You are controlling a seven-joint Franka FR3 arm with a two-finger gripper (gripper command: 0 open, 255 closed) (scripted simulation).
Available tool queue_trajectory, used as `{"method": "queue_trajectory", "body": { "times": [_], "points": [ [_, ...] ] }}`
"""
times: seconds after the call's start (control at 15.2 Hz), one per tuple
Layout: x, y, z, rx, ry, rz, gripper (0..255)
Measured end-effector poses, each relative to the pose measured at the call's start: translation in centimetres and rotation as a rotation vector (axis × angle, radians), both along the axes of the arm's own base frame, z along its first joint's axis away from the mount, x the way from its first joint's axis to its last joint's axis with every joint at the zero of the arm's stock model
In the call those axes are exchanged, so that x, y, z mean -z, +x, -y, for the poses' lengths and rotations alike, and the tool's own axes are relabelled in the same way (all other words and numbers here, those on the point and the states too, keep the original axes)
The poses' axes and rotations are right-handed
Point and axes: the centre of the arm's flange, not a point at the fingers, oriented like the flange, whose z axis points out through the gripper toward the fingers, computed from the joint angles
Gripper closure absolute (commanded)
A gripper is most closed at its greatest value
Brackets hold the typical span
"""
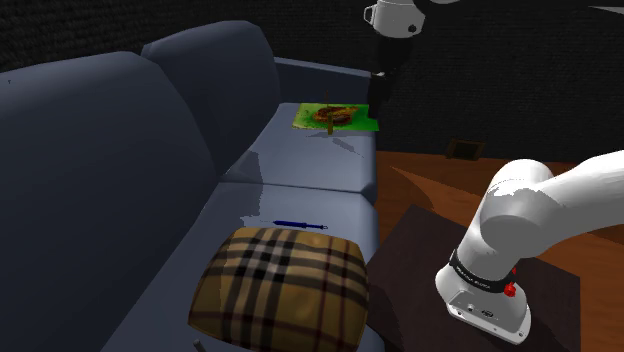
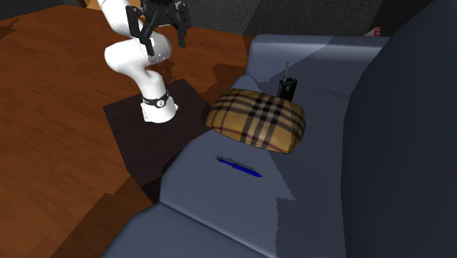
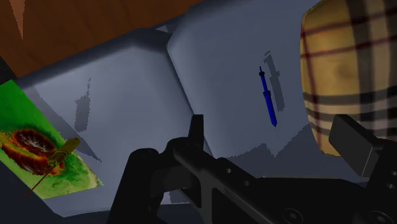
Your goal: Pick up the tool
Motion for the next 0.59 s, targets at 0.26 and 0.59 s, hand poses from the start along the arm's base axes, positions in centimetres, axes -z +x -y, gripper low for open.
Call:
{"method": "queue_trajectory", "body": {
  "times": [0.26,0.59],
  "points": [
    [2.1,1.7,-0.4,-0.019,0.011,-0.014,0],
    [6.7,6.3,-0.8,-0.064,0.035,-0.045,0]
  ]
}}
